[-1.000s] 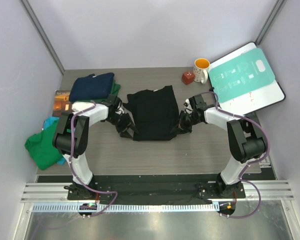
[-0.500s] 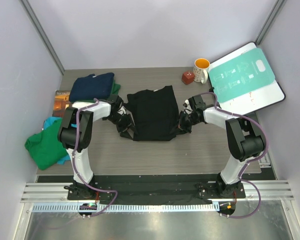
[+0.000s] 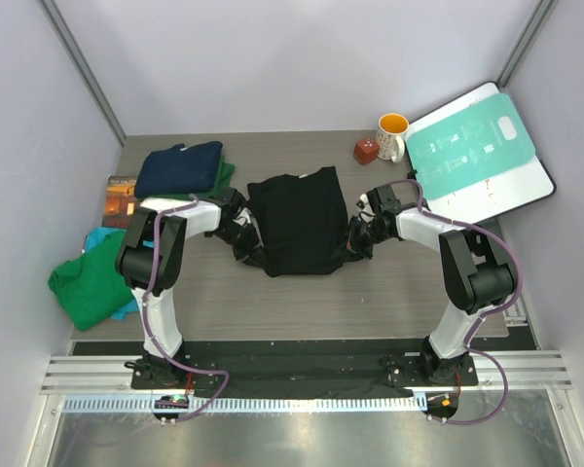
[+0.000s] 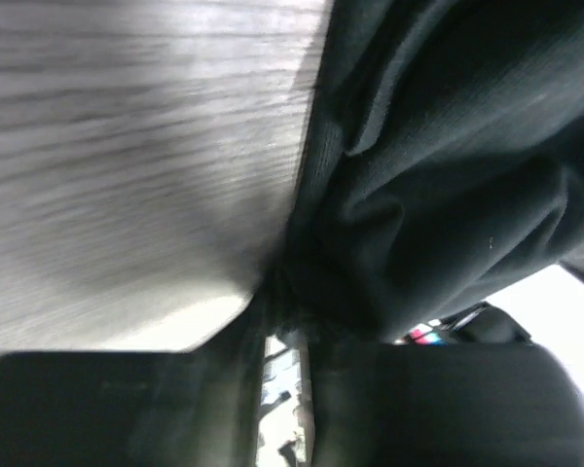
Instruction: Fold and stack the t-shirts
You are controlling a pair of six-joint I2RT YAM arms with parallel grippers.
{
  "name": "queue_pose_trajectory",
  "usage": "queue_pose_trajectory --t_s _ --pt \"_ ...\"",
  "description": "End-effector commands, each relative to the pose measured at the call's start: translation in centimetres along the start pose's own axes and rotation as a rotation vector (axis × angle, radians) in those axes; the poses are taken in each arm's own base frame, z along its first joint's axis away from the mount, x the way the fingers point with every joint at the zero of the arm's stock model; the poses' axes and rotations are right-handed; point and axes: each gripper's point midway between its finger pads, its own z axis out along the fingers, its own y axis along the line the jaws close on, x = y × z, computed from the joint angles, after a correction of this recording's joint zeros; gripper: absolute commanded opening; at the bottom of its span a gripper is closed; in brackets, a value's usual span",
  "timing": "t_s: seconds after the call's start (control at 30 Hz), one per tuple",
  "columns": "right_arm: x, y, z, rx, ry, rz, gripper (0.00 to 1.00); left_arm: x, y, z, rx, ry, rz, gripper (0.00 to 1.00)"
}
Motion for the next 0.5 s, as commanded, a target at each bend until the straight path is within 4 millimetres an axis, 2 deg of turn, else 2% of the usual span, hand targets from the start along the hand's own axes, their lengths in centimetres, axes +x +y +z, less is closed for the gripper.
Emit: queue_pose_trajectory --t_s 0.0,0.17,0.27,0.43,0.47 --pt "-1.0 1.5 -0.5 -0.038 -0.024 -0.02 0.01 0.0 -0.2 0.4 0.001 -0.023 0.026 0.02" --pt "-1.0 1.9 -0.9 -0.048 -0.037 -0.025 0.01 -0.4 -1.1 -1.8 -0.013 -0.08 0.057 0.0" --pt "-1.5 2.9 -1.6 -0.064 -0.062 -0.039 0.01 -0.7 -1.9 -3.7 0.0 -0.113 0.052 0.0" --pt "-3.1 5.8 -3.6 -0.116 -0.125 -0.072 0.01 -2.9 -3.6 -7.9 0.011 -0.216 0.062 0.0" --pt "-3.4 6.3 -3.8 -0.124 -0.134 -0.077 0.01 -3.5 -4.6 -9.0 0.021 -0.24 0.075 0.0"
